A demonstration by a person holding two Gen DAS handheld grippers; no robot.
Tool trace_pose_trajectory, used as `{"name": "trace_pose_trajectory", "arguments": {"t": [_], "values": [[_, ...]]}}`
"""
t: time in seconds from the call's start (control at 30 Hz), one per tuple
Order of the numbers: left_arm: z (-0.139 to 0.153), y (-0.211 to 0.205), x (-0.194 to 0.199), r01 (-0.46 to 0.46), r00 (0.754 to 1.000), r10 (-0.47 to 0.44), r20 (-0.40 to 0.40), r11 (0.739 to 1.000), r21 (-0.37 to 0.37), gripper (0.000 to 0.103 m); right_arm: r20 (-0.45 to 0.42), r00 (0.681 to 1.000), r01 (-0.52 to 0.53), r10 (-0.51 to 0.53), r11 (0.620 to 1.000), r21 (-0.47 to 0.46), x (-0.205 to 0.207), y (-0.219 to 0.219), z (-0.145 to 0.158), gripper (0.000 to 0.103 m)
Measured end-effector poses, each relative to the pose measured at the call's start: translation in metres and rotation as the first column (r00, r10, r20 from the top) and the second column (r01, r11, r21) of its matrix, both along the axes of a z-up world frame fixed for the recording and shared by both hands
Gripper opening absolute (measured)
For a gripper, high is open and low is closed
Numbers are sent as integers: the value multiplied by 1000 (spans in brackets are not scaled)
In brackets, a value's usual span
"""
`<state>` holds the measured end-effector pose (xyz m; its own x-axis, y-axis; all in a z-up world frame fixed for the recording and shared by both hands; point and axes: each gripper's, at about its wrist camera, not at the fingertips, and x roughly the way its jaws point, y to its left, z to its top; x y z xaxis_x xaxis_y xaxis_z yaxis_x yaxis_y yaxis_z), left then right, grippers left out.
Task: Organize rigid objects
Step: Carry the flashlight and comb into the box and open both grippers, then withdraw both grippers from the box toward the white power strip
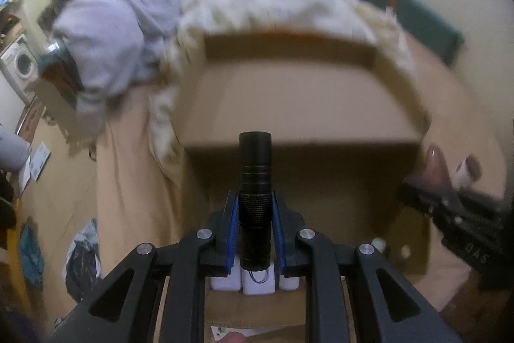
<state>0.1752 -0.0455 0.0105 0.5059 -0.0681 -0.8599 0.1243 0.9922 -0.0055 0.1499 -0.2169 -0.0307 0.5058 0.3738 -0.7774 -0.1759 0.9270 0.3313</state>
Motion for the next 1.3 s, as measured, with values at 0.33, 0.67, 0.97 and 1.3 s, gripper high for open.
{"name": "trace_pose_trajectory", "arguments": {"t": [0.33, 0.67, 0.97, 1.3], "values": [[-73, -28, -5, 66, 991, -55, -126, 994, 84, 17, -127, 991, -41, 32, 997, -62, 10, 27, -53, 18], [-96, -34, -13, 82, 982, -62, -177, 991, 108, 17, -209, 978, -16, 6, 999, -50, 17, 28, -73, 18], [-91, -35, -16, 94, 984, -78, -162, 991, 98, 23, -173, 984, 24, -27, 999, -22, 18, 19, -59, 22], [-62, -32, -24, 57, 993, -53, -104, 998, 40, 90, -29, 998, 62, -61, 997, 34, 11, 7, -21, 85]]}}
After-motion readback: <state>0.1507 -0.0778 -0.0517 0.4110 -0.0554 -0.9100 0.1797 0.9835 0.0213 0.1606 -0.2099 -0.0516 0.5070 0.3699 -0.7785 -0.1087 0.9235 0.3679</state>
